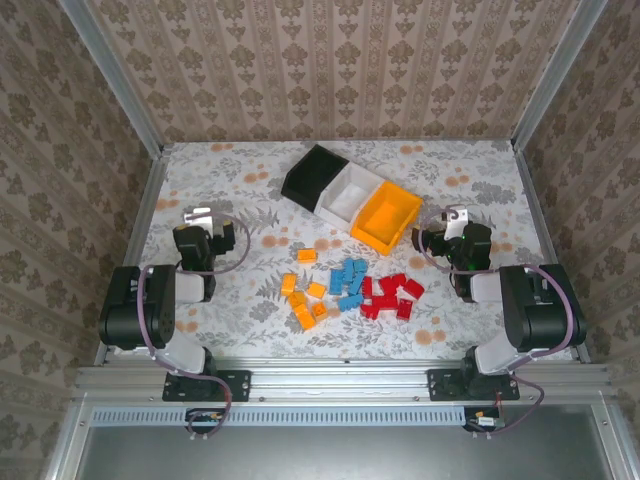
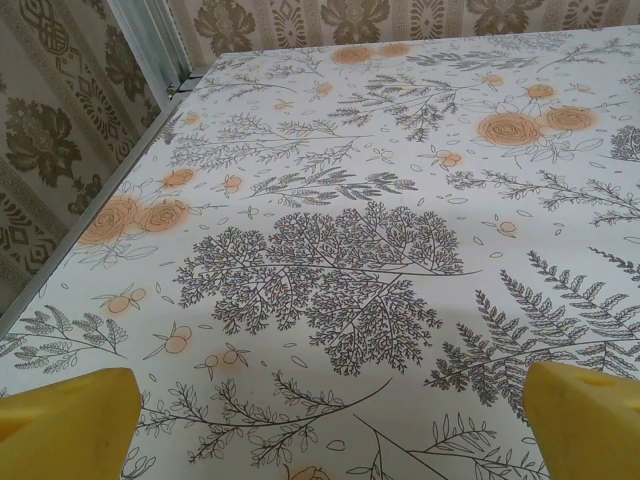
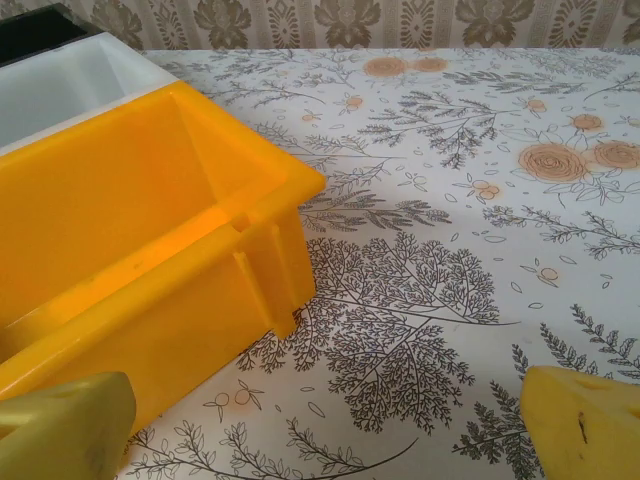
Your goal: Sort the legos into containers by color
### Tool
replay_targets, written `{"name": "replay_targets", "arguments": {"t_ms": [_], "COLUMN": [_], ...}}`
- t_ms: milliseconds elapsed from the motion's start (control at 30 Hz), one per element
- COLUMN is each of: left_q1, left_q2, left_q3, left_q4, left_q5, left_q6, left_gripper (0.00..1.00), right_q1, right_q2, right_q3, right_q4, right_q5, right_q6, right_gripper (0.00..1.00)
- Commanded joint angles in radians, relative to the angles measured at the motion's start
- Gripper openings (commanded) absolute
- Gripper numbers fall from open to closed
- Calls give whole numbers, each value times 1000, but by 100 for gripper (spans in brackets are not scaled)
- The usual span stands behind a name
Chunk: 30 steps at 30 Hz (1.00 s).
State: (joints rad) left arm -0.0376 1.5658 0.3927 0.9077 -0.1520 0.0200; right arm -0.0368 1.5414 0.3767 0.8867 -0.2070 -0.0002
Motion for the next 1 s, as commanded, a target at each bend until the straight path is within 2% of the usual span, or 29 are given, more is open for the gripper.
{"name": "replay_targets", "arguments": {"t_ms": [0, 900, 967], "left_q1": [2, 3, 3], "left_q2": [-22, -22, -22], "left_q3": [-6, -6, -6], "left_q4": [0, 0, 0], "left_q5": [17, 16, 16], "left_q6": [17, 17, 17], "left_gripper": [100, 100, 100], "right_q1": [5, -3, -3], "right_q2": [-12, -6, -8], "right_q3": [7, 11, 17], "right_q4": [14, 14, 3], "right_q5": [12, 0, 54], "right_q6": [-3, 5, 26], "right_gripper": [100, 100, 100]}}
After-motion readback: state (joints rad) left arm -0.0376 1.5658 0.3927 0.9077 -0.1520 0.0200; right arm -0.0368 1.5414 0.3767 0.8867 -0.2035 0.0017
